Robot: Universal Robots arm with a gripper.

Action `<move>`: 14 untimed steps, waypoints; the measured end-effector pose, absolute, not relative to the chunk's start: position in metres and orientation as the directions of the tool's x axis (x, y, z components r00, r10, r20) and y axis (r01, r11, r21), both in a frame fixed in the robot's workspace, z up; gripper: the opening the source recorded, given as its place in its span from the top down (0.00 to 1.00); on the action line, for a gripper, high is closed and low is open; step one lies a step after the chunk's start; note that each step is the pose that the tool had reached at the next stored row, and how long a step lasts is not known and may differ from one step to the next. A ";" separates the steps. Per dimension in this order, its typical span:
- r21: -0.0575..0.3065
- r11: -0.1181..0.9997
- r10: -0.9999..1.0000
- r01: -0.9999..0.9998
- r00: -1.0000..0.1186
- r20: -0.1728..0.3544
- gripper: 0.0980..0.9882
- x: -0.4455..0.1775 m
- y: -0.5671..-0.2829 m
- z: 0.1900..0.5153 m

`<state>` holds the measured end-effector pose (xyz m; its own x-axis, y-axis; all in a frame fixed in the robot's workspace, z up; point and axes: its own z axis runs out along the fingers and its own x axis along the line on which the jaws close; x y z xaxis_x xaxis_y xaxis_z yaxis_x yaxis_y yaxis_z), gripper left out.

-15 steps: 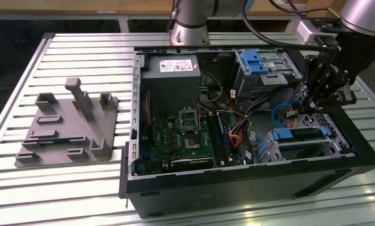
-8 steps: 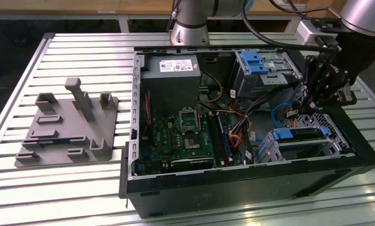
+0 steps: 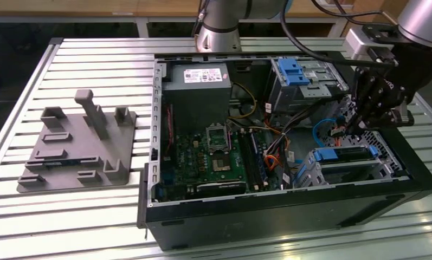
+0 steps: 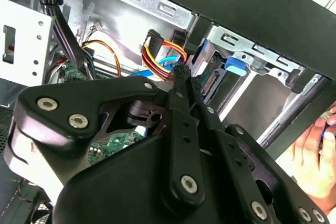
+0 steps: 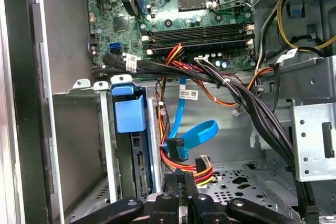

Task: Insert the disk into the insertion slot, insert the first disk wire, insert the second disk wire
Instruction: 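Insert the first disk wire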

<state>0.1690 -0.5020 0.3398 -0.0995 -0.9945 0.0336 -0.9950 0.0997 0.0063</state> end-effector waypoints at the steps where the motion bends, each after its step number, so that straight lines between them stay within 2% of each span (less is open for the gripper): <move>1: 0.006 0.098 -0.995 -0.995 -0.098 0.034 0.93 0.169 -0.502 0.340; 14: 0.006 0.088 -0.996 -0.996 -0.087 0.034 0.93 0.169 -0.504 0.342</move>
